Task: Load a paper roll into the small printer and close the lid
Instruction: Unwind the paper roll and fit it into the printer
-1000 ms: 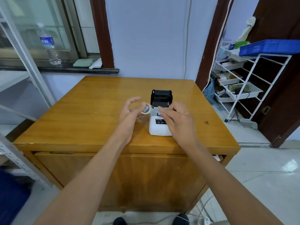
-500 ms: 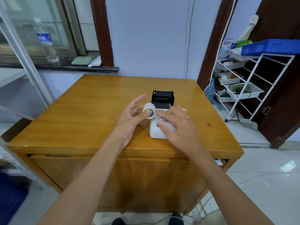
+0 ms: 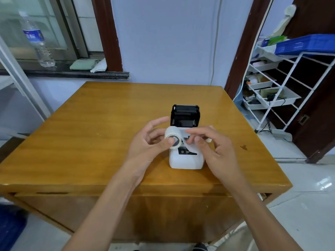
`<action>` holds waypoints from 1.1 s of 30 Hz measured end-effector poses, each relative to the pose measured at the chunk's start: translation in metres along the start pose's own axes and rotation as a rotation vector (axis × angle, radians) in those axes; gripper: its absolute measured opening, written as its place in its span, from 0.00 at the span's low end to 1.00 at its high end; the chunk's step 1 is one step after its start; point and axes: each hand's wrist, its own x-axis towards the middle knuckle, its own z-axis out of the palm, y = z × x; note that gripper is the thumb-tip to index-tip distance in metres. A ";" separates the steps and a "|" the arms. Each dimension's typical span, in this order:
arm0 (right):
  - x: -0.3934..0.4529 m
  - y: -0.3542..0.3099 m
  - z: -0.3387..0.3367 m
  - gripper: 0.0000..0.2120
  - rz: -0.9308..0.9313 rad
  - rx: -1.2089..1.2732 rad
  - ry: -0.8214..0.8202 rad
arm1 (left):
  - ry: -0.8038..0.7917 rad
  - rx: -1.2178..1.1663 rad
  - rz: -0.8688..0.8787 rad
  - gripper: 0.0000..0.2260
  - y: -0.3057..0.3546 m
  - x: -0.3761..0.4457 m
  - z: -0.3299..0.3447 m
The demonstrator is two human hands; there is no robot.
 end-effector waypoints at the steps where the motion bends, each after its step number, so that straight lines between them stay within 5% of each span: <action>1: 0.000 -0.001 -0.001 0.12 0.008 0.024 -0.002 | -0.002 0.000 0.001 0.28 0.000 0.000 -0.001; 12: -0.001 -0.005 0.003 0.19 -0.064 -0.128 0.004 | -0.134 -0.104 -0.070 0.27 0.003 -0.008 0.002; 25: -0.002 -0.001 0.009 0.25 -0.182 -0.321 -0.040 | -0.061 0.007 -0.080 0.23 0.005 -0.012 0.007; 33: -0.003 -0.005 0.016 0.17 -0.280 -0.409 0.017 | -0.133 0.051 -0.028 0.24 0.005 -0.014 0.009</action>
